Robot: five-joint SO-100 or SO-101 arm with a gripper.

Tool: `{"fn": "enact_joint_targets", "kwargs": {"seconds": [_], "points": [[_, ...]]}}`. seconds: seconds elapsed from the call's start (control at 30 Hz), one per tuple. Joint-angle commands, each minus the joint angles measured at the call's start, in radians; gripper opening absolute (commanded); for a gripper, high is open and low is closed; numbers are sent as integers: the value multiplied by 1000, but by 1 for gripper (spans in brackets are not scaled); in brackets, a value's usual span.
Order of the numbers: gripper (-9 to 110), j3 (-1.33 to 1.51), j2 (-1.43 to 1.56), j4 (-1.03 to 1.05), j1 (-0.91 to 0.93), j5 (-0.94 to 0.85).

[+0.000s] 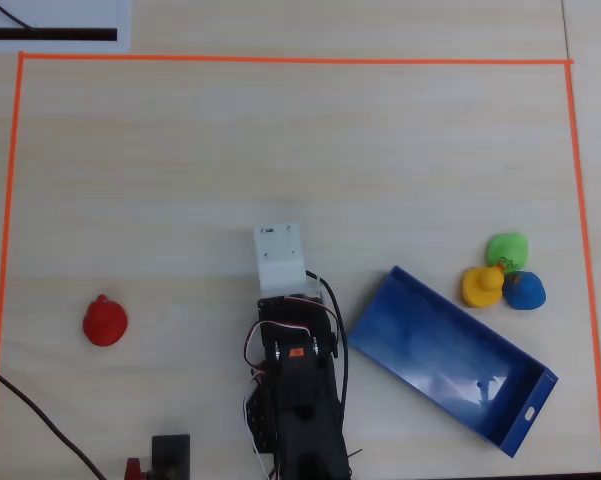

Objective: Grasp yellow duck and put it into box.

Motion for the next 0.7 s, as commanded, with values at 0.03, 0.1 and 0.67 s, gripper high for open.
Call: {"fn": "enact_joint_targets", "kwargs": {"seconds": [0.03, 0.1, 0.67], "points": [[1, -5, 0, 20, -23, 2], [1, -5, 0, 20, -28, 2], [0, -255, -178, -442, 14, 163]]}}
